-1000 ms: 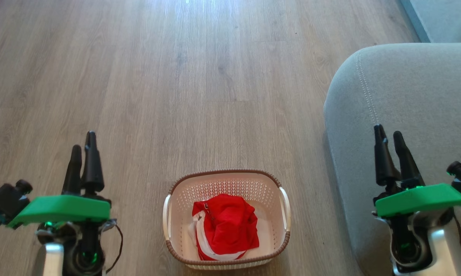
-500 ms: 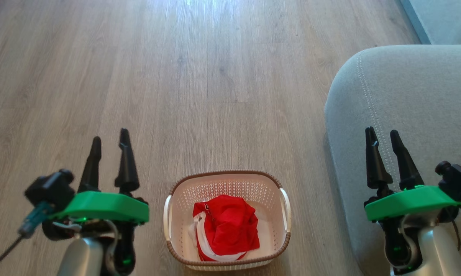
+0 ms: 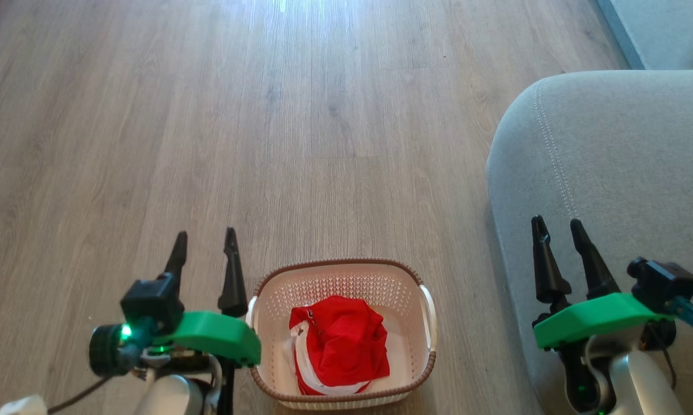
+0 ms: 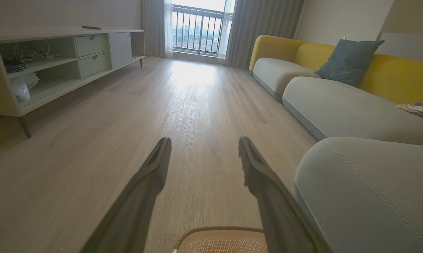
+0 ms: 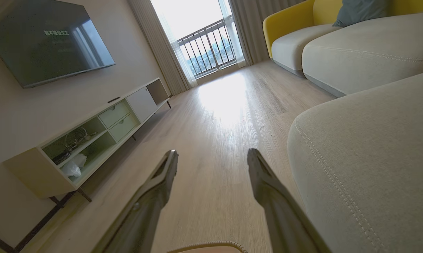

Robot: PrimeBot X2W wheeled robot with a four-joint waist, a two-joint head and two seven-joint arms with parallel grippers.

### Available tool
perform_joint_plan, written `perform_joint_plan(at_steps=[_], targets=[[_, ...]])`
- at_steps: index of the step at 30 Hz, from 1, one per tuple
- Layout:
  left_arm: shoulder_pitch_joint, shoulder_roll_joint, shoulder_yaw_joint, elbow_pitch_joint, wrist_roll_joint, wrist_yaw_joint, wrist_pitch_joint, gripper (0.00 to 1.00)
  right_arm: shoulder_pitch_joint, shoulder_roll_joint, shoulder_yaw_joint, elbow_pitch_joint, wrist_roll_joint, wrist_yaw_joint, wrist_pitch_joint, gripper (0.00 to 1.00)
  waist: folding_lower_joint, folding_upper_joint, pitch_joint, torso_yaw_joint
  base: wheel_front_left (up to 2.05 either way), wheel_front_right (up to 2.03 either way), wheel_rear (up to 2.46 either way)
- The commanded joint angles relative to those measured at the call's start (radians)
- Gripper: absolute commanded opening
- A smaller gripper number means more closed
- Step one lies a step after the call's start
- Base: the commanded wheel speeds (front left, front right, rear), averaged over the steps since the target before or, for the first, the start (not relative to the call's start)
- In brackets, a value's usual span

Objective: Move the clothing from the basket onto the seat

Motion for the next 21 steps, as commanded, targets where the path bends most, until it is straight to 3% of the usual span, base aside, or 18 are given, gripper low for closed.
perform_joint_plan(at_steps=[1,7,14,21], targets=[[-0.058,0.019,0.011,-0.030,0.030,0.016,-0.013,1.00,-0.060,-0.011,0.024,-0.027,-0.029,0.000,-0.021,1.00,0.0000,0.0000,0.000,-0.001,0.00,0.00,0.00],[-0.053,0.019,-0.022,0.016,0.054,0.008,-0.031,1.00,-0.065,-0.012,0.031,0.068,-0.067,0.000,-0.038,1.00,0.0000,0.0000,-0.005,-0.002,0.00,0.00,0.00],[-0.038,-0.011,-0.010,0.093,0.101,-0.056,-0.051,1.00,-0.090,-0.012,0.049,0.207,-0.134,0.000,-0.059,1.00,0.0000,0.0000,-0.013,0.001,0.00,0.00,0.00],[-0.038,-0.029,-0.001,0.145,0.184,-0.105,-0.069,1.00,-0.117,-0.013,0.062,0.251,-0.199,0.000,-0.077,1.00,0.0000,0.0000,-0.017,0.003,0.00,0.00,0.00]])
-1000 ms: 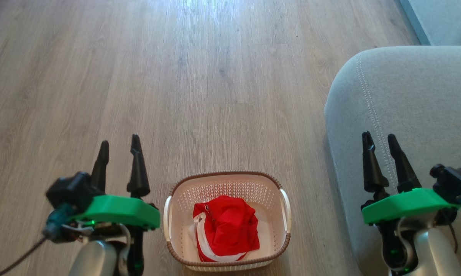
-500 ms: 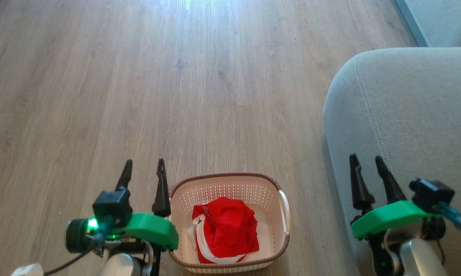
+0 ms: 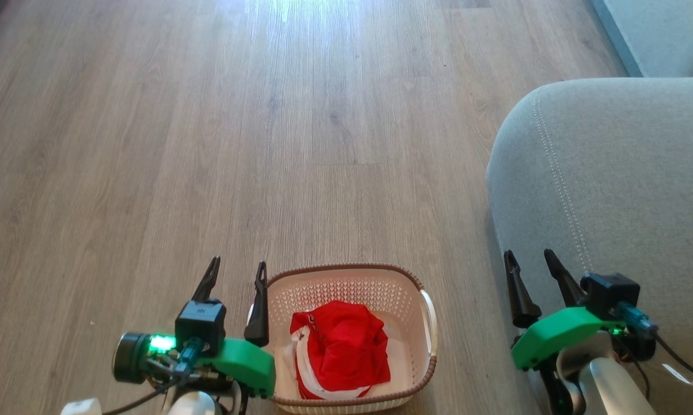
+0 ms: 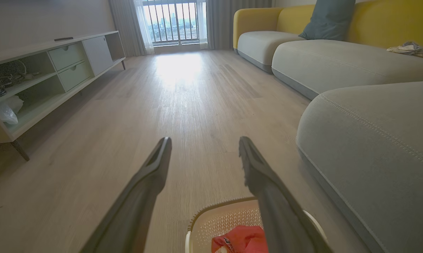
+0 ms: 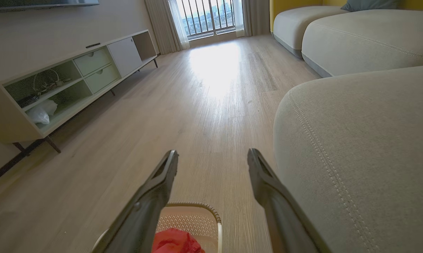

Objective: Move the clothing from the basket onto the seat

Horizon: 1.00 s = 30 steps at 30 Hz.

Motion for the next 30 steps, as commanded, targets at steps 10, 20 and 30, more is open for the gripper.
perform_joint_plan(at_steps=[10,20,30], targets=[[-0.038,-0.033,0.066,0.021,0.129,-0.022,-0.038,1.00,-0.073,-0.012,0.037,0.018,-0.117,0.000,-0.040,1.00,0.0000,0.0000,-0.007,0.003,0.00,0.00,0.00],[-0.036,-0.050,0.092,0.025,0.150,-0.046,-0.038,1.00,-0.082,-0.012,0.042,0.042,-0.099,0.000,-0.040,1.00,0.0000,0.0000,-0.007,0.002,0.00,0.00,0.00],[-0.030,-0.059,0.095,0.063,0.155,-0.071,-0.038,1.00,-0.085,-0.012,0.050,0.046,-0.103,0.000,-0.040,1.00,0.0000,0.0000,0.017,-0.015,0.00,0.00,0.00]])
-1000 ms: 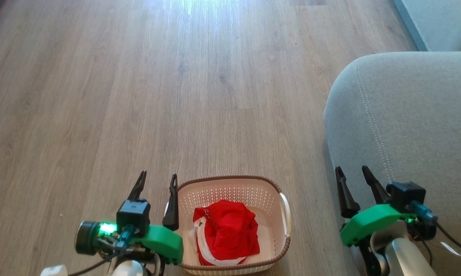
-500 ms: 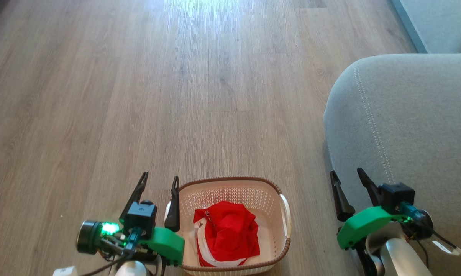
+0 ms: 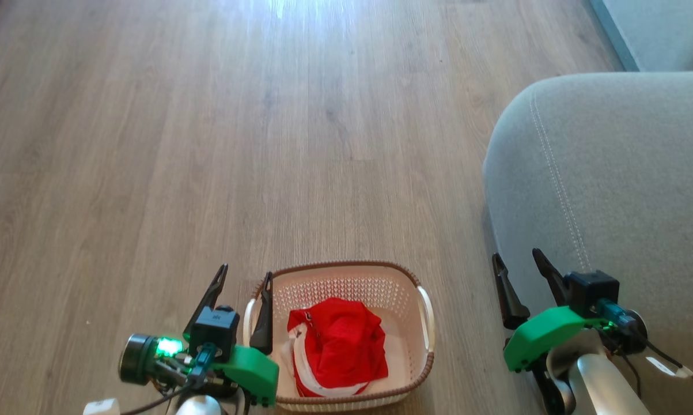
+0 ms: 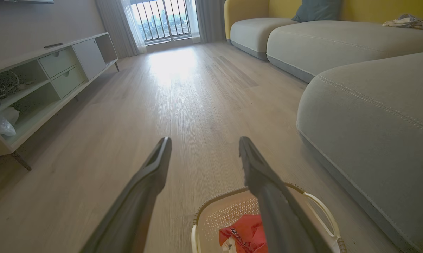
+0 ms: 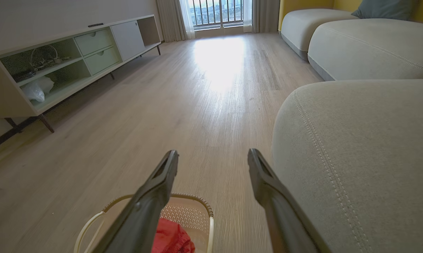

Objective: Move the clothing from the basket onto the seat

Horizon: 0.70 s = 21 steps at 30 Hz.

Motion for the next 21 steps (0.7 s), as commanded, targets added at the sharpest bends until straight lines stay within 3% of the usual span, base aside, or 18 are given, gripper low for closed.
perform_joint_plan(at_steps=[1,11,21], targets=[[-0.031,-0.007,0.038,-0.022,0.007,-0.001,-0.013,1.00,-0.046,-0.010,0.026,-0.029,-0.004,0.000,-0.014,1.00,0.0000,0.0000,0.016,-0.011,0.00,0.00,0.00],[-0.095,-0.010,0.022,0.047,0.020,-0.023,-0.013,1.00,-0.079,-0.010,0.007,-0.081,-0.031,0.000,-0.014,1.00,0.0000,0.0000,0.175,-0.057,0.00,0.00,0.00],[-0.253,0.001,-0.031,0.234,0.062,-0.079,-0.013,1.00,-0.136,-0.010,0.024,-0.160,-0.059,0.000,-0.014,1.00,0.0000,0.0000,0.414,-0.116,0.00,0.00,0.00]])
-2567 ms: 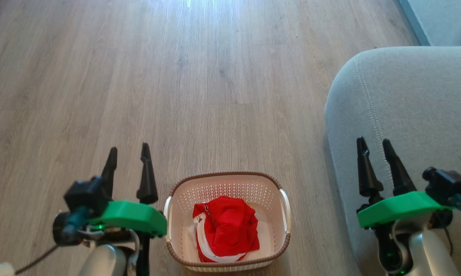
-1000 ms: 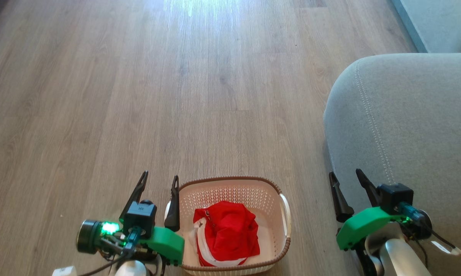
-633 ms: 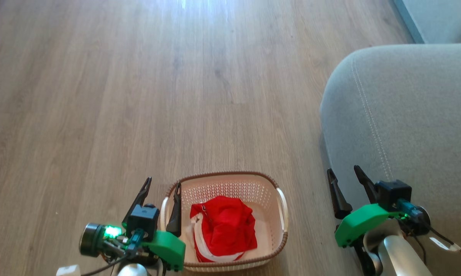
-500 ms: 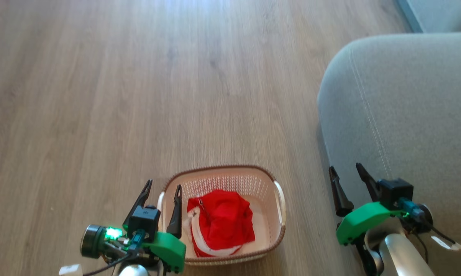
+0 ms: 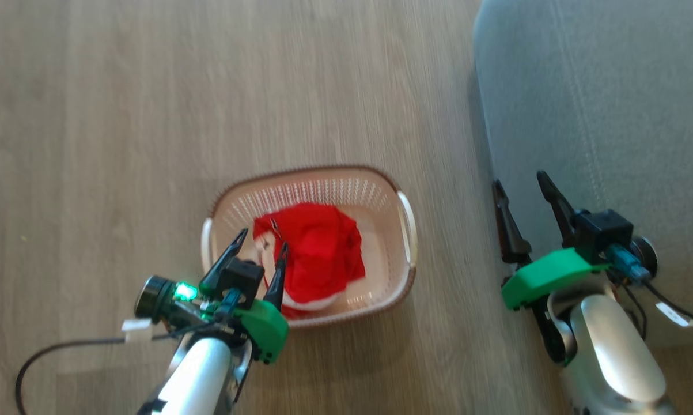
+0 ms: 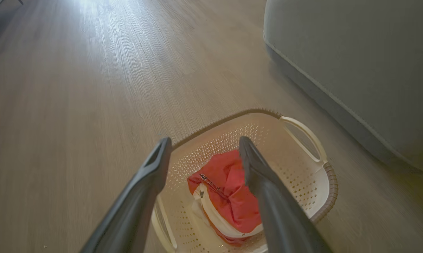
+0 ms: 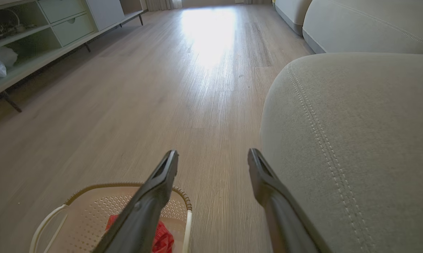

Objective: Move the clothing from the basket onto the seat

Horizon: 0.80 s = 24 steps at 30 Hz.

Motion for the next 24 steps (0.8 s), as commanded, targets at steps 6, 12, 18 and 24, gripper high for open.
perform_joint_plan(at_steps=[6,12,18,24], targets=[[-0.146,0.027,-0.027,0.144,0.039,-0.030,-0.013,1.00,-0.067,-0.007,0.061,-0.073,-0.005,0.000,-0.012,1.00,-0.0002,0.0000,0.205,-0.081,0.00,0.00,0.00],[-0.265,0.037,-0.064,0.277,0.050,-0.052,-0.013,1.00,-0.098,-0.007,0.101,-0.128,0.012,0.000,-0.012,1.00,-0.0002,0.0000,0.323,-0.131,0.00,0.00,0.00],[-0.373,0.058,-0.093,0.403,0.059,-0.074,-0.013,1.00,-0.123,-0.007,0.141,-0.190,0.028,0.000,-0.012,1.00,-0.0002,0.0000,0.421,-0.179,0.00,0.00,0.00],[-0.471,0.076,-0.107,0.508,0.054,-0.096,-0.013,1.00,-0.136,-0.007,0.181,-0.245,0.042,0.000,-0.012,1.00,-0.0002,0.0000,0.492,-0.220,0.00,0.00,0.00]])
